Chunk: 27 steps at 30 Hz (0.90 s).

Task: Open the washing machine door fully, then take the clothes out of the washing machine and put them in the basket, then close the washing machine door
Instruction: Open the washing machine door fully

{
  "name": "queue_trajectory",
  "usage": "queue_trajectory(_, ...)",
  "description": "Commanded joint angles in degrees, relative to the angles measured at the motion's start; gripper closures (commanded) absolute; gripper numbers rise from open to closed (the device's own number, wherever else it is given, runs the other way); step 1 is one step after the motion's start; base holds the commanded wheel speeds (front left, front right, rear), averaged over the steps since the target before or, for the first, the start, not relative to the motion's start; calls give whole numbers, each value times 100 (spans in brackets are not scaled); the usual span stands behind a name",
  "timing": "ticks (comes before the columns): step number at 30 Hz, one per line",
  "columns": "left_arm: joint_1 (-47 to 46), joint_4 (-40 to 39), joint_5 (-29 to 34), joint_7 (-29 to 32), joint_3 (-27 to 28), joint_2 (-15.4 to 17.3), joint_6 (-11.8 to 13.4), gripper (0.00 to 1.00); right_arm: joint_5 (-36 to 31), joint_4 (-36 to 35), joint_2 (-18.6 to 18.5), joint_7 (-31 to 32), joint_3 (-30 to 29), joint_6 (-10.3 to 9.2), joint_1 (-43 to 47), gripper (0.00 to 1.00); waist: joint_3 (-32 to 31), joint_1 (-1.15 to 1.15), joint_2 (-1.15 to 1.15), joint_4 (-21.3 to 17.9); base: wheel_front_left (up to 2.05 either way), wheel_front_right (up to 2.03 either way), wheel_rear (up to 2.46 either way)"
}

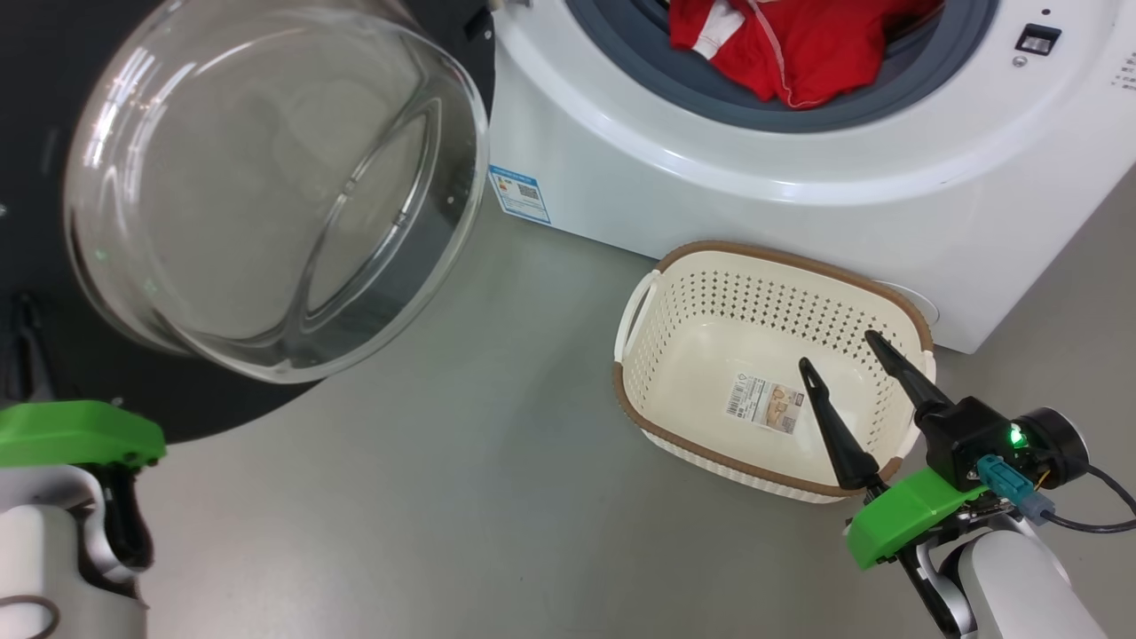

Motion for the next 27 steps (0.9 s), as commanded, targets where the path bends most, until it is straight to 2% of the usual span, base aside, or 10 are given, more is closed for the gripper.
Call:
queue_trajectory(1, -211, -10, 116, -68, 350, 325, -40, 100, -41, -186, -11, 21, 143, 36, -185, 0, 16, 0, 0, -38, 0, 0, 0)
queue_trajectory(15, -300, 308, 537, -69, 945, 241, -437, 100, -7, -212, 25, 19, 148, 36, -188, 0, -36, 0, 0, -209, 0, 0, 0)
queue_trajectory(17, -248, 231, 570, -69, 1027, 214, -475, 52, 12, -169, 62, -25, 154, 36, -199, 0, -80, 0, 0, -248, 0, 0, 0)
queue_trajectory(18, -206, 177, 591, -69, 1062, 205, -495, 8, 23, -150, 81, -51, 150, 36, -206, 0, -102, 0, 0, -273, 0, 0, 0)
queue_trajectory(19, -163, 107, 611, -69, 1092, 194, -530, 0, 34, -129, 98, -77, 144, 36, -213, 0, -125, 0, 0, -299, 0, 0, 0)
queue_trajectory(27, 187, -554, 811, -69, 1036, 92, -780, 0, 79, -8, 232, -286, -81, 36, -221, 0, -325, 0, 0, -552, 0, 0, 0)
